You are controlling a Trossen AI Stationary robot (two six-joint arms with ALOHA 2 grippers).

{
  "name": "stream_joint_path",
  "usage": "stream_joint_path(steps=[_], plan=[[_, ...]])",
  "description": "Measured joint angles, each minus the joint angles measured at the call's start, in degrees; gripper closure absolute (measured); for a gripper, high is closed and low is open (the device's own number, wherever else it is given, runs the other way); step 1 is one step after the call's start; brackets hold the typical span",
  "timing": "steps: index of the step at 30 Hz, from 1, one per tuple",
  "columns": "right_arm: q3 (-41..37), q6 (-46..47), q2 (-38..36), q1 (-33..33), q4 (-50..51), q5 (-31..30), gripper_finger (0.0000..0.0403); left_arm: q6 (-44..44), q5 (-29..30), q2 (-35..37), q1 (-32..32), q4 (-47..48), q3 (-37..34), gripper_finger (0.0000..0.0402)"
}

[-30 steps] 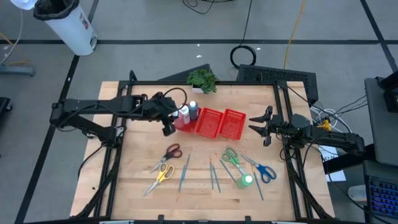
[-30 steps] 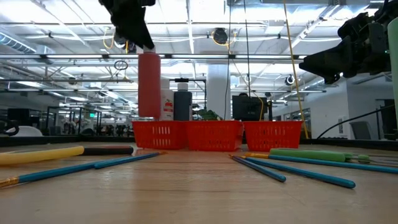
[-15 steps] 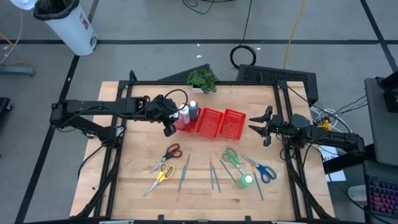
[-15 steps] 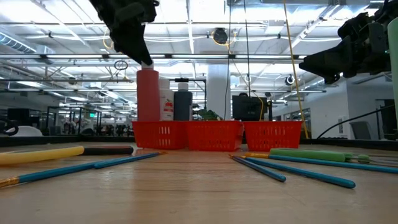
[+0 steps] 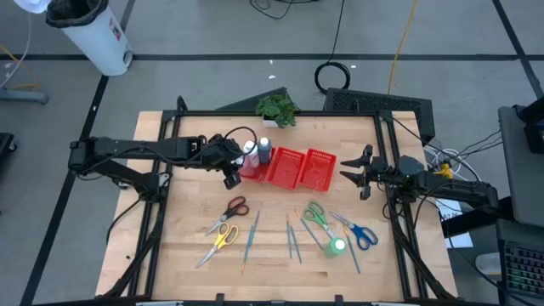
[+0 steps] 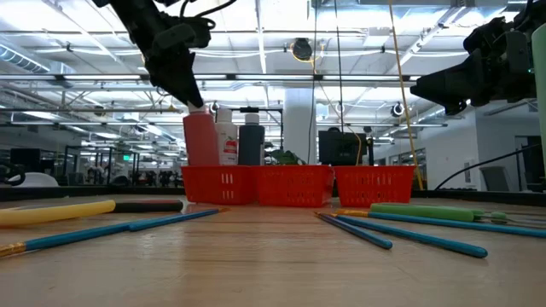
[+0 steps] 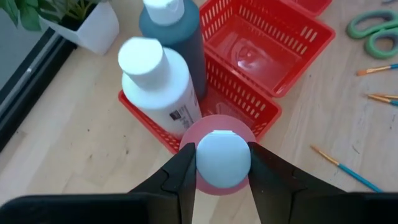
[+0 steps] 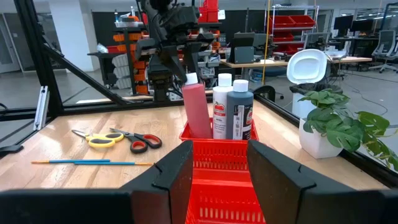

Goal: Pick & Place Paint Supplies
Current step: Put the red paint bottle into the left red bin

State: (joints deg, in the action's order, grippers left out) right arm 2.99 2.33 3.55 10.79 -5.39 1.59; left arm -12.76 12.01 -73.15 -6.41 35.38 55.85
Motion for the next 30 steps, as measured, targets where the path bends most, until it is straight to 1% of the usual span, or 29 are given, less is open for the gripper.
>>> stream_joint_path(steps=[6, 19, 23, 30], plan=[[0.0, 0.0, 0.0, 0.0, 0.0, 0.0, 0.0261, -0.1, 0.1, 0.1, 0.0, -2.8, -1.3, 0.0275], [0.0, 0.0, 0.0, 0.0, 0.0, 0.0, 0.0261, 0.6, 0.1, 0.0, 0.0, -3.5, -1.3, 0.0271], [0.0, 0.0, 0.0, 0.0, 0.0, 0.0, 0.0261, -0.2, 0.0, -0.1, 0.0, -5.4, -1.5, 0.0250], [0.0, 0.0, 0.0, 0.0, 0.0, 0.0, 0.0261, -0.3, 0.0, -0.1, 0.0, -6.0, -1.4, 0.0186]])
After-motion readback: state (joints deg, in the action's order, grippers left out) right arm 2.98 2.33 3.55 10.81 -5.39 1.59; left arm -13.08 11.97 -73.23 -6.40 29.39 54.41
